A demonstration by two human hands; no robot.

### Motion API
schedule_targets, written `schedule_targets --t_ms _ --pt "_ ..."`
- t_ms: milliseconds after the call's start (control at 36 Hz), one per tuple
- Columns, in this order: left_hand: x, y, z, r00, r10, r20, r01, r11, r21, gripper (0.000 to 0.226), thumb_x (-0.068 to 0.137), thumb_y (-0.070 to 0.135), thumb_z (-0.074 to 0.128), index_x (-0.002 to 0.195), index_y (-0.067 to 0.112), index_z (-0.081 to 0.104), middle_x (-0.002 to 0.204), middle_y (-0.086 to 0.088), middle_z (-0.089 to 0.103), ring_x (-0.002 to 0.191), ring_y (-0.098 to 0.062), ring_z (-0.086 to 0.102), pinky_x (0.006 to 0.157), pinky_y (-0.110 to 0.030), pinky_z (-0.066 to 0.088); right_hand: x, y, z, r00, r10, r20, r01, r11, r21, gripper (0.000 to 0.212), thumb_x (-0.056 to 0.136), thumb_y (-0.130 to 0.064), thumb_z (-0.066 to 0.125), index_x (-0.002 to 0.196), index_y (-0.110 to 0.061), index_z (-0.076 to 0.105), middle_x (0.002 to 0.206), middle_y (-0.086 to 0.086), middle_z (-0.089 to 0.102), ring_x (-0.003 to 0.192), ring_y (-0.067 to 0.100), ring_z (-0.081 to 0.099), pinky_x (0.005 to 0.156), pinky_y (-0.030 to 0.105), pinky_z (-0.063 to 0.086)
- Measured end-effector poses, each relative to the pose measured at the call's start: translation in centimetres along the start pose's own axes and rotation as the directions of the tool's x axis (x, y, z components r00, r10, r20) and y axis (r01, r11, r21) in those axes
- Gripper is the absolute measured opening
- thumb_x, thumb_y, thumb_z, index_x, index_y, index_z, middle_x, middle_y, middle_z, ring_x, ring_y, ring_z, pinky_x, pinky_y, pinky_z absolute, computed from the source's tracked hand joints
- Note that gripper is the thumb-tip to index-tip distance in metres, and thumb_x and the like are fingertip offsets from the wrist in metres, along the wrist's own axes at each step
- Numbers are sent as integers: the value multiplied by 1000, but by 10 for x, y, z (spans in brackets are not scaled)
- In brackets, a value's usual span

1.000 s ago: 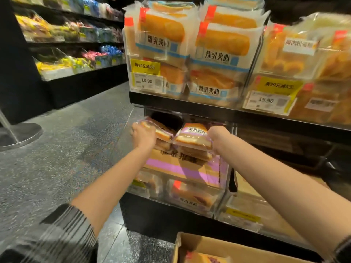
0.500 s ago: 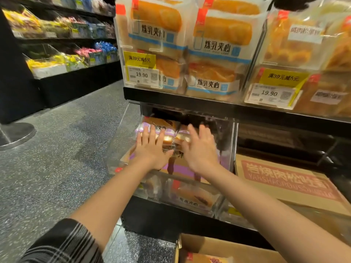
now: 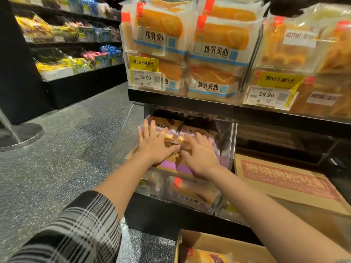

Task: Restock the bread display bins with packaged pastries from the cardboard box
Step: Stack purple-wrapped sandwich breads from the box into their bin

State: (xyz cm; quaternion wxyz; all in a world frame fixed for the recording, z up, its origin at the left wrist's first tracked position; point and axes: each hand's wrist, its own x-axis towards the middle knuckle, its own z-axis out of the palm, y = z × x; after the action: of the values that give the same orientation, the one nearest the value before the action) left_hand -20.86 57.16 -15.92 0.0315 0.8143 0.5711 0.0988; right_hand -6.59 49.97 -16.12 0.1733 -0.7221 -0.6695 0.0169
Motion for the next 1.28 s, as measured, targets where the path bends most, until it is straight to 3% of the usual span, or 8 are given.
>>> schedule_targets --t_ms 139,250,389,611,750,1000,1167,1278 --pt "-12 8 -11 981 39 -189 -75 979 -192 66 93 50 48 149 20 28 161 -10 2 148 -26 -3 118 -43 1 -17 -9 -31 994 -63 -92 84 967 241 54 95 -17 51 147 -17 37 159 4 21 148 17 7 113 22 -6" --pt "-41 24 -27 938 154 -310 -287 846 -449 44 93 13 55 137 14 47 140 -5 47 125 -19 48 104 -35 40 -50 -13 -63 989 -109 -100 136 935 327 36 95 -11 49 130 -16 57 132 -2 57 126 11 48 101 16 32" --pt "-87 43 -40 801 495 -336 -596 704 -385 37 89 5 54 123 18 59 109 10 61 91 -6 57 79 -31 51 -99 -1 -91 993 -111 -48 121 882 455 28 91 -7 54 111 -20 67 88 -15 65 79 -4 60 81 16 48" --pt "-149 82 -38 799 542 260 -515 840 -169 61 94 38 54 148 31 26 136 2 52 116 -17 53 87 -30 43 -178 38 -97 980 -175 92 104 853 512 21 93 -11 55 104 -24 67 79 -15 67 78 -2 63 73 16 50" --pt "-184 100 -10 623 467 628 -500 855 -140 54 94 47 51 142 24 40 131 0 57 113 -19 56 96 -36 45 -227 60 -82 966 -134 223 16 885 465 21 94 -15 55 97 -33 66 80 -9 70 76 0 63 72 17 48" --pt "-219 117 43 515 460 723 -626 778 -49 47 98 48 43 142 32 39 138 1 53 121 -23 51 95 -34 43 -295 112 -37 877 -66 476 60 998 28 21 95 -25 51 112 -26 64 100 -4 69 92 19 62 76 33 46" --pt "-223 139 56 472 590 655 -763 645 -32 34 98 42 42 131 36 49 122 3 61 106 -22 58 82 -33 46 -302 123 -16 801 -66 595 18 996 85 21 91 -23 59 110 -17 64 80 -12 63 71 2 51 60 15 36" --pt "-232 150 63 387 625 678 -803 590 -86 33 99 34 43 130 33 51 121 2 61 108 -22 56 84 -34 46 -304 120 -1 732 -79 677 79 996 32 22 83 -22 66 105 -20 65 88 -5 63 86 14 57 69 28 45"
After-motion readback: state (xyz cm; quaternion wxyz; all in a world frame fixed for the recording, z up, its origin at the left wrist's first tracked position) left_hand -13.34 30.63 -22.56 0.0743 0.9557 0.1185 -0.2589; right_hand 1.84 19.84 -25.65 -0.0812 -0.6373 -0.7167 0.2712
